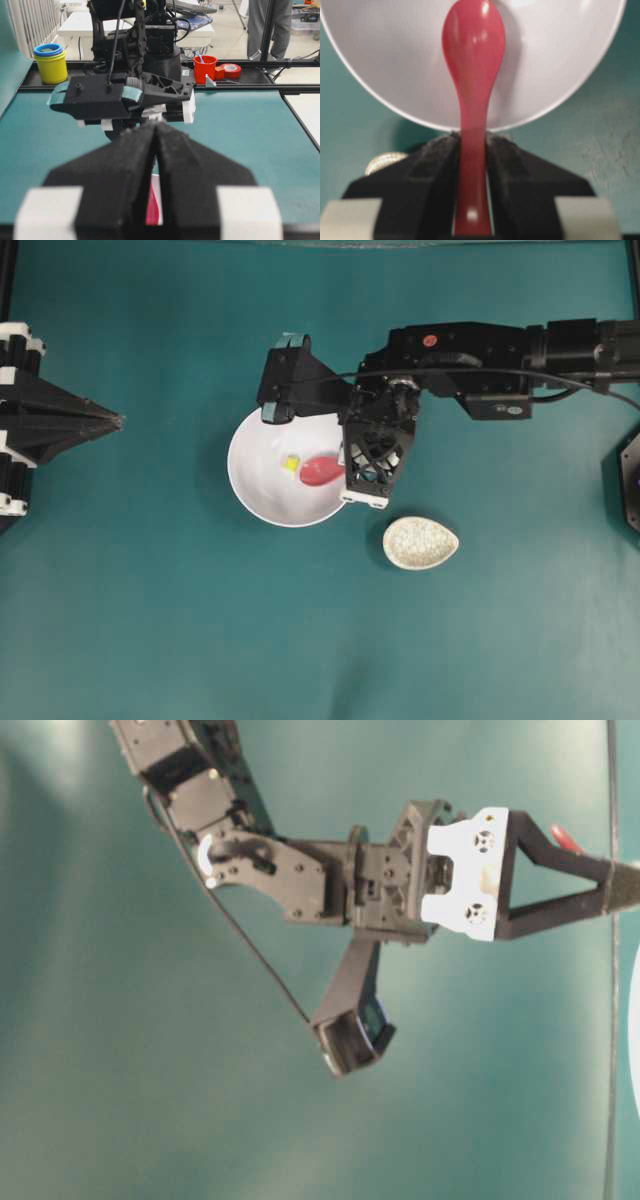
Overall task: Scoop the yellow hexagonal prism block from the bowl with a spoon using the right arm.
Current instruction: 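Lower the spoon bowl into the white bowl beside the yellow block, then scoop under the yellow block and tilt the spoon upward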
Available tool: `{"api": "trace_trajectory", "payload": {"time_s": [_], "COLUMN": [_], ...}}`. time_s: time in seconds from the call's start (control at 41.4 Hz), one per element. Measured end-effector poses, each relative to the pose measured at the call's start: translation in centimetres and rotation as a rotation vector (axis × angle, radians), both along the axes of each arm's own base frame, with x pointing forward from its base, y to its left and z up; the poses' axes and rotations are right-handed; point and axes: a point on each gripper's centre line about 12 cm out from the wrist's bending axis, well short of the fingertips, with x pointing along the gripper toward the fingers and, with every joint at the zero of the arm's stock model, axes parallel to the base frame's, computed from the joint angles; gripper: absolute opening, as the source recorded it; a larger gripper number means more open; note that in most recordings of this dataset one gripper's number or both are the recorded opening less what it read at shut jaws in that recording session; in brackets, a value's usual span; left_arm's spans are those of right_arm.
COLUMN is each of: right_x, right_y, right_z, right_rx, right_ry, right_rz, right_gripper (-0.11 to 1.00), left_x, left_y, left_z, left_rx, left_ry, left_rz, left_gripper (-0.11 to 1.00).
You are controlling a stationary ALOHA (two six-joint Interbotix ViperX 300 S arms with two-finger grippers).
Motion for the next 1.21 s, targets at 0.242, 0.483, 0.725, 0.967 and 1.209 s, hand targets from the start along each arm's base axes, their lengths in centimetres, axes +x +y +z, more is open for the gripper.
{"api": "trace_trajectory", "payload": {"time_s": [0.242,0.483,0.725,0.967,1.209], "right_x": [1.0,2.2,3.2,3.6,4.1], "right_y": [-0.2,-0.4,-0.9,-1.0,-1.1], "right_z": [-0.5,-1.2,-0.9,-0.7,-0.3], "right_rx": [-0.006,-0.018,-0.059,-0.067,-0.075], "right_ry": [-0.013,-0.057,-0.146,-0.181,-0.229], "right_rz": [0.0,-0.009,-0.016,-0.025,-0.031], "right_gripper": [0.22,0.22,0.22,0.22,0.23], "left_x": [0.0,0.0,0.0,0.0,0.0], "left_y": [0.0,0.0,0.0,0.0,0.0], "left_z": [0.0,0.0,0.0,0.0,0.0], "left_rx": [0.0,0.001,0.0,0.0,0.001], "left_ry": [0.0,-0.003,-0.002,-0.003,-0.002], "left_rz": [0.0,0.0,0.0,0.0,0.0], "left_gripper": [0.0,0.0,0.0,0.0,0.0]}}
